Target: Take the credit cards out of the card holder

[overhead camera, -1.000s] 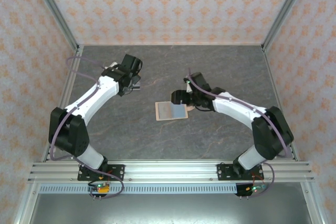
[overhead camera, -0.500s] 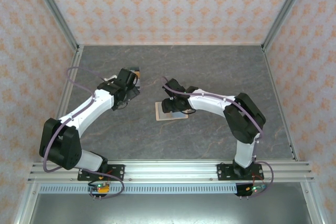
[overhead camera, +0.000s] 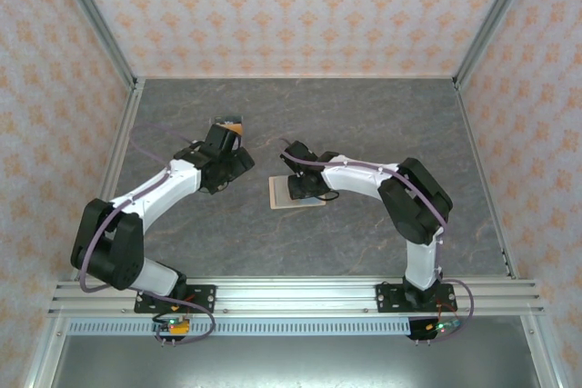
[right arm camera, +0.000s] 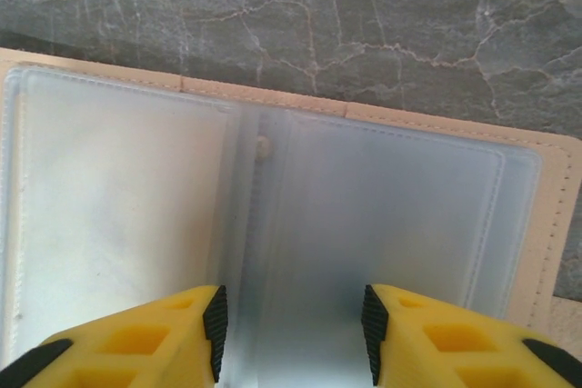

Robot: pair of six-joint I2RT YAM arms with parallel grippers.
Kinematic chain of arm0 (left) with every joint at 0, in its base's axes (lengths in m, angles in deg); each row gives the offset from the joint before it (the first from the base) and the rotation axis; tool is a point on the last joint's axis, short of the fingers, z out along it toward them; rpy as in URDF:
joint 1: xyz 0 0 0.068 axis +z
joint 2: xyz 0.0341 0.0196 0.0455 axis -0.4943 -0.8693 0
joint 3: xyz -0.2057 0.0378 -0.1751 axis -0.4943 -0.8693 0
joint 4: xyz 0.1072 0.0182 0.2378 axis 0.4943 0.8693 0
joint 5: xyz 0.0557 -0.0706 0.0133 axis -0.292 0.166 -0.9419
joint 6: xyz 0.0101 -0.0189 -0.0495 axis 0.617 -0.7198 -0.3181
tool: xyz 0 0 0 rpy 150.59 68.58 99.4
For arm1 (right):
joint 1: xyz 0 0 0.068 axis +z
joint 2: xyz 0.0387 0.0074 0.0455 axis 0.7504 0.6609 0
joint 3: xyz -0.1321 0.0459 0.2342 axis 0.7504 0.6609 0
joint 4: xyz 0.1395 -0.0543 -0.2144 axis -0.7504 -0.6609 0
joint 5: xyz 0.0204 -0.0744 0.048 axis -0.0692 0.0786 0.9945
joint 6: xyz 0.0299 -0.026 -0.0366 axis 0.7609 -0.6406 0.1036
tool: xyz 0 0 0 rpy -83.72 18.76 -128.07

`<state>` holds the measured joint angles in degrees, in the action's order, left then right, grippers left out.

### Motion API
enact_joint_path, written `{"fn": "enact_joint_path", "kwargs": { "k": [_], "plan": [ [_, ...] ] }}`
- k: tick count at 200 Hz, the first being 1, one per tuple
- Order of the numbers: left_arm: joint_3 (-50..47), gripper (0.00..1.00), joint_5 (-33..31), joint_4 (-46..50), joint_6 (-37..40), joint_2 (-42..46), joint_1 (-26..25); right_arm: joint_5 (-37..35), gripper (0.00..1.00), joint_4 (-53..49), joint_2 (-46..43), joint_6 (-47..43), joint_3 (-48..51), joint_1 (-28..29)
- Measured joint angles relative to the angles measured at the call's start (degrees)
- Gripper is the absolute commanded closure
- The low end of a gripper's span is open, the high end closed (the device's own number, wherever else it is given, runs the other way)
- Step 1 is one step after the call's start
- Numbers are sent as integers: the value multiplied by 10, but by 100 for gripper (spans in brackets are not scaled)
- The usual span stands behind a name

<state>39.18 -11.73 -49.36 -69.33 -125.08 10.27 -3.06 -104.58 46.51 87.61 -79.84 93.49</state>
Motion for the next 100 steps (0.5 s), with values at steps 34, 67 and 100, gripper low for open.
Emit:
{"fn": "enact_joint_path", "kwargs": {
  "k": [34,67,100],
  "plan": [
    [-2,19,63,-45,11,-18,-9,-6,58,-1,1,0,0,0],
    [-2,35,130,-92,19,-50,-36,-8,58,0,1,1,0,0],
    [-2,47,189,-142,19,-94,-53,-8,58,0,1,2,0,0]
  ]
}}
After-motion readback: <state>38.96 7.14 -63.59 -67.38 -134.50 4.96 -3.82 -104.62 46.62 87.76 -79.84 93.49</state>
